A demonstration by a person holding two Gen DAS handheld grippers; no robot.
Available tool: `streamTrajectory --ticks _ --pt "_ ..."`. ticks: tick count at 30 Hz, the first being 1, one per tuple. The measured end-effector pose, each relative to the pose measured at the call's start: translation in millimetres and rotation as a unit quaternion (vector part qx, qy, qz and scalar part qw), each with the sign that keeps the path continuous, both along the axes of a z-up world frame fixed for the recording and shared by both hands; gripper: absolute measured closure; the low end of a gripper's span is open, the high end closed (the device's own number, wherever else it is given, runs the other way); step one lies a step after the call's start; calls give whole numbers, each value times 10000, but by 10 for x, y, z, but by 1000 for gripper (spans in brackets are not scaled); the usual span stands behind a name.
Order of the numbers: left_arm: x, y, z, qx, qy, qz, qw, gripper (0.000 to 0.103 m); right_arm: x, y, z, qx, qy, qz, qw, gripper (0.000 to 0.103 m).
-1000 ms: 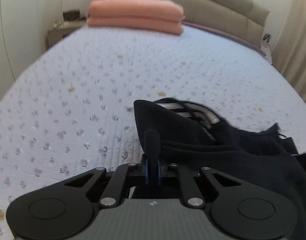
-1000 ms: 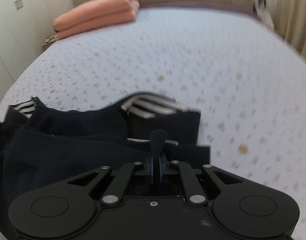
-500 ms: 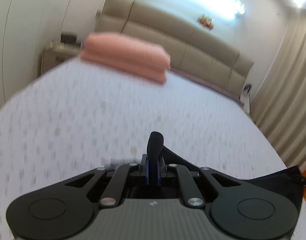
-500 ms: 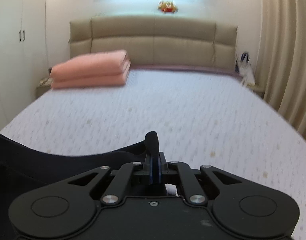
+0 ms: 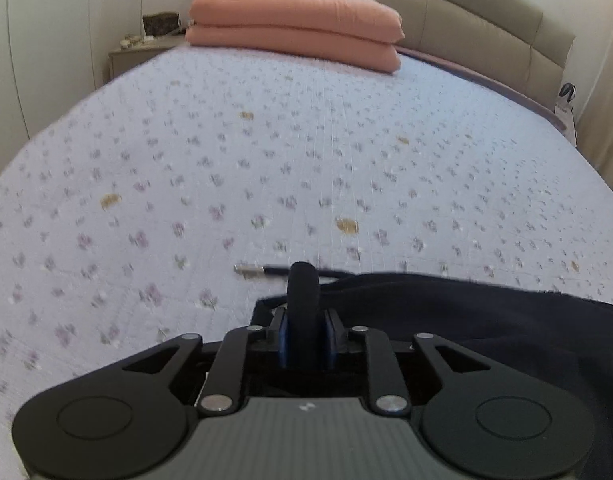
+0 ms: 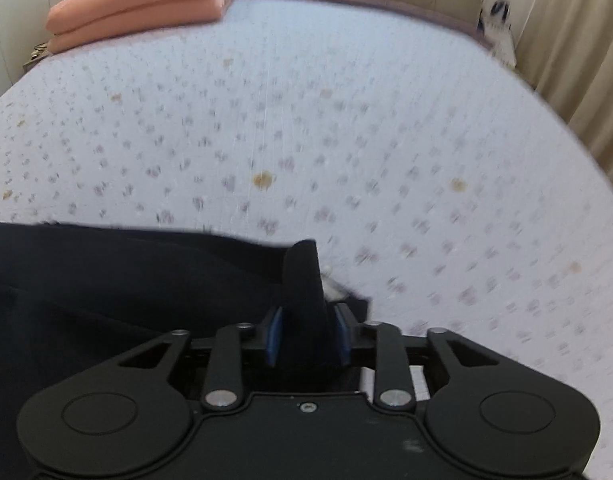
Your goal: Fold large clothes
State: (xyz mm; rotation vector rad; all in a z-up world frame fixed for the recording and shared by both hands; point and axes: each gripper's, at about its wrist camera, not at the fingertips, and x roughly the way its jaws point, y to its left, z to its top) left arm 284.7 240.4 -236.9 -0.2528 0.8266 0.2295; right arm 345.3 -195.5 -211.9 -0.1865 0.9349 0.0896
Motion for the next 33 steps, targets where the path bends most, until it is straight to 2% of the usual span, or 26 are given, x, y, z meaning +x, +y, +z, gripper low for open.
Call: streamTrajectory --ticks 3,5,7,8,10,11,14,15,17,20,22,23,27,30,33 --pt "-175 -27 310 293 -241 106 9992 79 -280 61 423 -197 -452 231 9985 63" --pt "-402 -120 549 467 -495 27 9977 76 -544 162 663 87 -560 404 9976 63" --pt "-583 -212 685 385 -620 -79 9973 74 -771 328 748 679 -380 635 9949 64" --pt "-669 -267 682 196 -586 -152 9980 74 -858 439 705 882 -182 729 9933 67" --pt "-848 -382 563 -183 -412 -358 9983 75 -992 696 537 850 17 917 9922 100" --pt "-953 -465 462 -205 -256 -428 9985 75 -1057 820 397 703 31 924 9932 100" --pt "-1226 -600 53 54 333 -320 9989 73 -1164 944 -42 610 231 711 9953 100" --pt "-1355 -590 -47 60 348 -181 9992 70 -1204 944 -153 607 334 676 9953 100" --pt "-1608 -550 -126 -106 30 8 9999 62 -1268 959 -384 461 414 792 9949 100" --pt "-1734 -564 -53 -35 125 -89 9999 62 -1238 1037 -383 203 398 930 9947 100" --pt "-1783 -530 7 -225 185 -59 9996 61 -1164 1063 -253 244 487 873 9947 99" --pt "-1843 -494 45 -383 230 -10 9990 60 -1172 1062 -103 362 373 904 9945 99" --pt "-2156 -372 188 -847 279 229 9958 56 -1309 1228 324 478 -519 1304 9889 97" --pt "-2403 -285 164 -1353 471 471 9886 53 -1001 1505 205 428 -916 1451 9842 96" --pt "-2561 -265 46 -1785 639 602 9800 53 -466 1621 -150 780 -424 1135 9896 96"
